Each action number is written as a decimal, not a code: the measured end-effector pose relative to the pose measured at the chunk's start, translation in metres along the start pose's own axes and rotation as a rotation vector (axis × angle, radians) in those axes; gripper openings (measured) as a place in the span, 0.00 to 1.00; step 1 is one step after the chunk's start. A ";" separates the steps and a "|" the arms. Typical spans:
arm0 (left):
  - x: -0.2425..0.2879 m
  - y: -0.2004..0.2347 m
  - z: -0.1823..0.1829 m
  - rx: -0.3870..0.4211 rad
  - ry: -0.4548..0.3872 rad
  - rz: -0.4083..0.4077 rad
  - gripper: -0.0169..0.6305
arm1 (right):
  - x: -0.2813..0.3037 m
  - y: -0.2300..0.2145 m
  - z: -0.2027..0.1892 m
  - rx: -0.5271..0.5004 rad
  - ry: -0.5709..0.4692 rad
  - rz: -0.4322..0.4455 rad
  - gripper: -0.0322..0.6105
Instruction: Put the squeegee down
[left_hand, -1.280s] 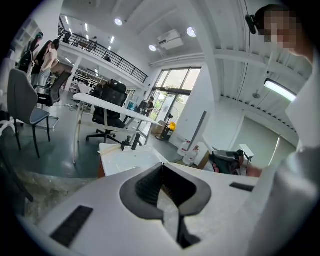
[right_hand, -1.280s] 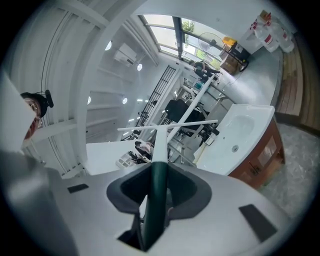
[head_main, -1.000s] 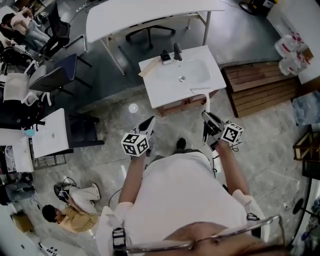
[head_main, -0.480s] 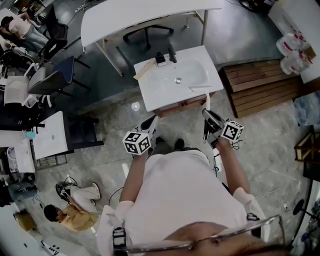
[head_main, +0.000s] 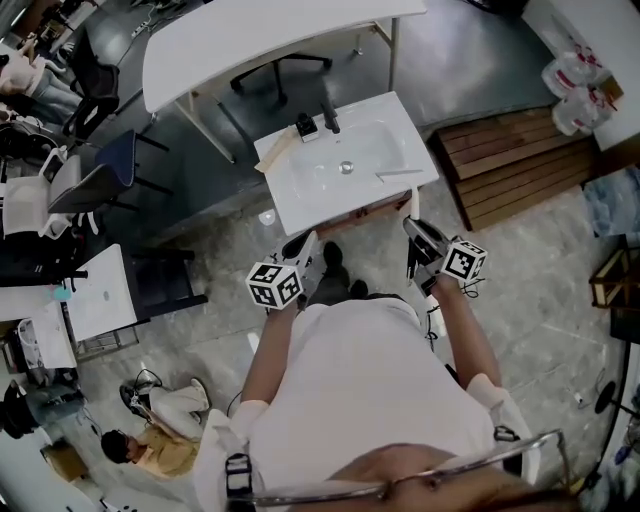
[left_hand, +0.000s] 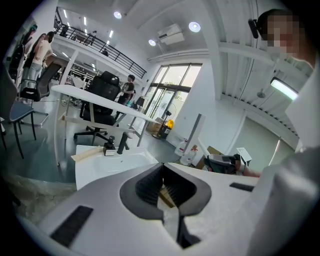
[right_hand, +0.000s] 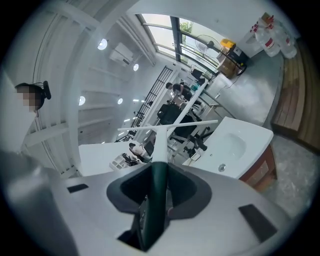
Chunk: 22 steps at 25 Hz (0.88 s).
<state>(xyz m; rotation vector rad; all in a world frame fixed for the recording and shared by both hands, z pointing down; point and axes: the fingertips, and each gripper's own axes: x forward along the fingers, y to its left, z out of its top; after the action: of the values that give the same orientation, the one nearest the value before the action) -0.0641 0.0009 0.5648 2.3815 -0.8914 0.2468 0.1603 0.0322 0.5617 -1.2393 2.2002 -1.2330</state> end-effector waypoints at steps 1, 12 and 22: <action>0.007 0.001 0.004 0.003 0.001 -0.008 0.03 | 0.001 -0.003 0.004 -0.001 -0.006 -0.006 0.21; 0.072 0.044 0.045 -0.001 0.036 -0.090 0.03 | 0.043 -0.027 0.041 -0.008 -0.040 -0.079 0.21; 0.110 0.096 0.078 -0.025 0.068 -0.138 0.03 | 0.093 -0.066 0.064 -0.013 -0.064 -0.196 0.21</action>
<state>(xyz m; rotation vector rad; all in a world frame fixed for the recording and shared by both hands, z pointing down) -0.0449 -0.1627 0.5844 2.3838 -0.6920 0.2595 0.1825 -0.0935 0.5899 -1.5079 2.0846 -1.2333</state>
